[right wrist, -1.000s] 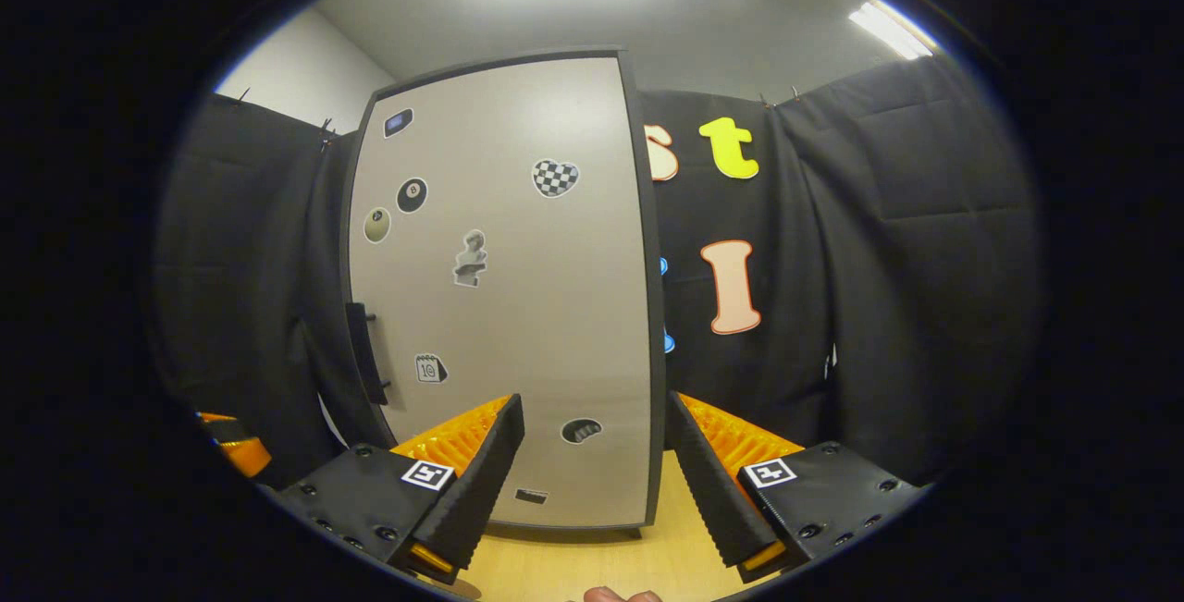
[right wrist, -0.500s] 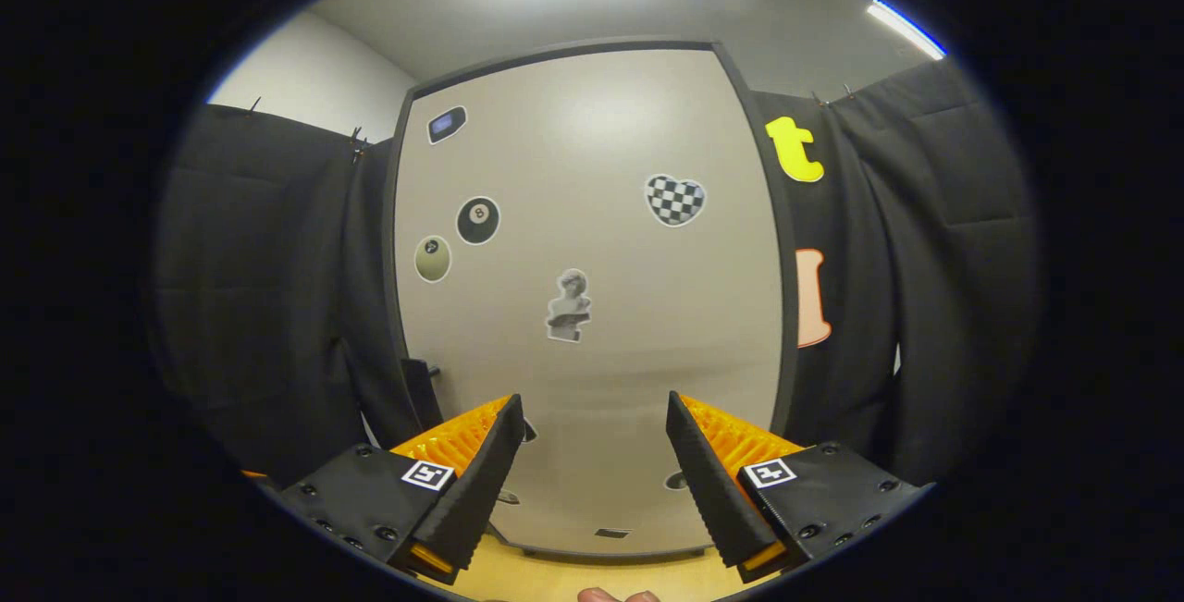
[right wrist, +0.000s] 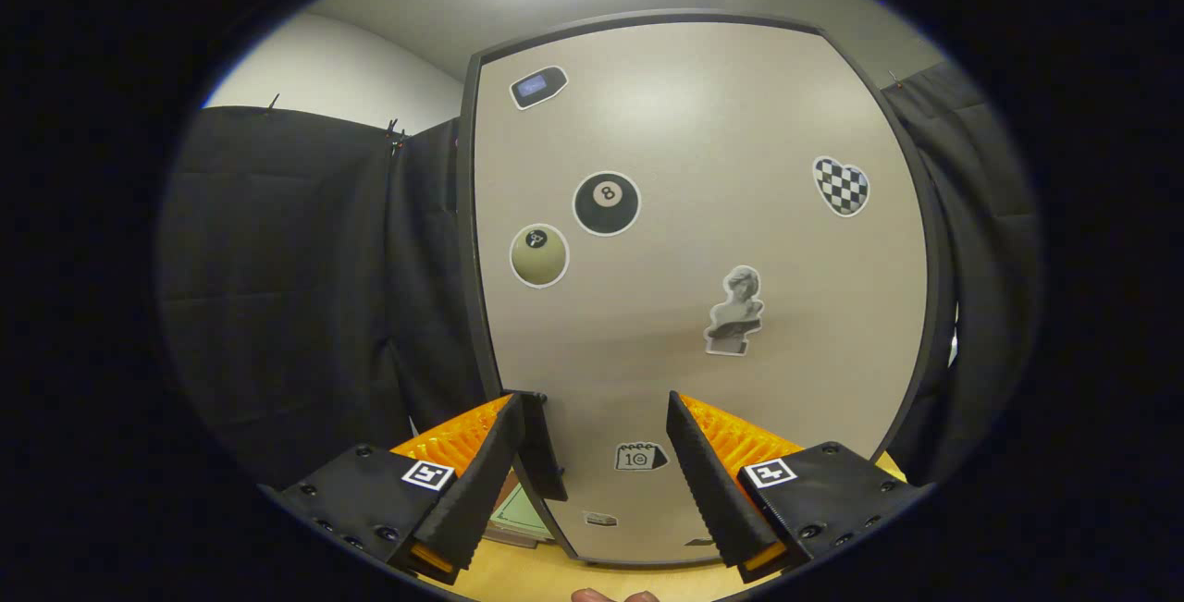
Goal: Open the cabinet door with the right hand, grasp the bottle in the cabinet with the left hand and place it on the coaster, then close the cabinet door with the right hand.
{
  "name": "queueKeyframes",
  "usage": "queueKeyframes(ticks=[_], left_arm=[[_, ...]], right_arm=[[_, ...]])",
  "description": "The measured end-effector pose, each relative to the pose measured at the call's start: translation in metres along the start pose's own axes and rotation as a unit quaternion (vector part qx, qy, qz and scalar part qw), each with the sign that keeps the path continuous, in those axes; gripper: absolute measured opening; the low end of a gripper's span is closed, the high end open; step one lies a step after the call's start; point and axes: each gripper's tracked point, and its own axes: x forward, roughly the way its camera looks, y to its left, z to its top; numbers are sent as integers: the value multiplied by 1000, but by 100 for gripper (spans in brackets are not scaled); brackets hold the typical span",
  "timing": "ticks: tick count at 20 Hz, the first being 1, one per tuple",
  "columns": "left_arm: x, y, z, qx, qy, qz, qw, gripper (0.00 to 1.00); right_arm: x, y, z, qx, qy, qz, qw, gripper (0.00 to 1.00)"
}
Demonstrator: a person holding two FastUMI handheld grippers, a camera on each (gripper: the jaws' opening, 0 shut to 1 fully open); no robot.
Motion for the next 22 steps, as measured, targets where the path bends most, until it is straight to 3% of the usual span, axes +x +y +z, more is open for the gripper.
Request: queueKeyframes(ticks=[3,4,7,8,10,11,14,19,20,22], left_arm=[[2,14,-12,6,11,7,1000,82],[3,19,-15,7,15,9,1000,87],[5,30,-28,4,27,12,1000,84],[8,30,-31,2,31,13,999,82],[12,32,-39,-2,39,15,999,82],[14,36,-43,-3,41,15,999,84],[13,48,-53,-5,49,14,999,84],[6,56,-66,-15,60,9,998,84],[6,54,-69,-17,63,5,998,82],[3,52,-72,-14,65,1,998,84]], right_arm=[[16,11,-7,-4,10,-6,1000,98],[22,15,-11,-5,15,-7,1000,98],[37,22,-25,-12,31,-18,999,98],[41,23,-30,-15,35,-21,999,92],[48,24,-39,-17,46,-33,998,98],[52,27,-44,-16,50,-34,998,95],[56,27,-54,-17,64,-50,997,69],[58,31,-59,7,70,-60,996,48],[59,32,-60,15,73,-61,995,39],[59,32,-61,16,74,-65,995,42]])
